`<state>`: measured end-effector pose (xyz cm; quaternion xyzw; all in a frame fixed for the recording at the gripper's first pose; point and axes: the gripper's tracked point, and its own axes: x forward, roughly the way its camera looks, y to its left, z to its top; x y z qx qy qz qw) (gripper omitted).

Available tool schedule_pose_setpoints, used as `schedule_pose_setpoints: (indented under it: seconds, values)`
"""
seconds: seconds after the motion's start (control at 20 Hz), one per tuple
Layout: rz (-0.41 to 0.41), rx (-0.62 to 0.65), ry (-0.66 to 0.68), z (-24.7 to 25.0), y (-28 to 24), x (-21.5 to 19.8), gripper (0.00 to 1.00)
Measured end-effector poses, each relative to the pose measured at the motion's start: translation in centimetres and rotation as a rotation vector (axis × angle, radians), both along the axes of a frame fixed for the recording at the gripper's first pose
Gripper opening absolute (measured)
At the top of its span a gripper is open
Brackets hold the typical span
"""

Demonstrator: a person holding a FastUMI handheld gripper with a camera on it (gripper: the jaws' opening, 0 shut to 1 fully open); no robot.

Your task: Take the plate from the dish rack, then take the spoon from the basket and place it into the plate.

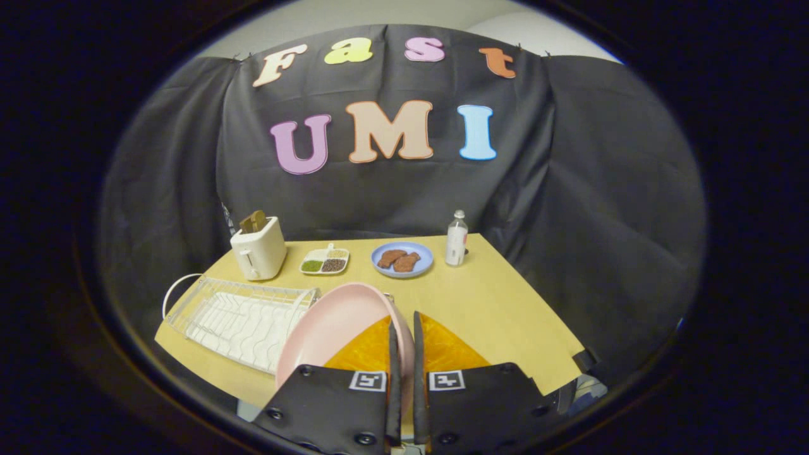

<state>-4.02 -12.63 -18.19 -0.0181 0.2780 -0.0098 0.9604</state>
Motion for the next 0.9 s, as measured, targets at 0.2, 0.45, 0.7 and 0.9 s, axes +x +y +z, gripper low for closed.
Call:
schedule_pose_setpoints:
  seconds: [0.2, 0.45, 0.7, 0.9]
  values:
    - [0.012, 0.079, 0.03, -2.7, -1.9, -0.7, 0.11]
    - [0.044, 0.178, 0.091, -7.1, -2.7, -1.6, 0.11]
    - [0.034, 0.26, 0.157, -12.3, -3.1, -2.4, 0.11]
    - [0.019, 0.28, 0.179, -15.2, -3.6, -2.0, 0.11]
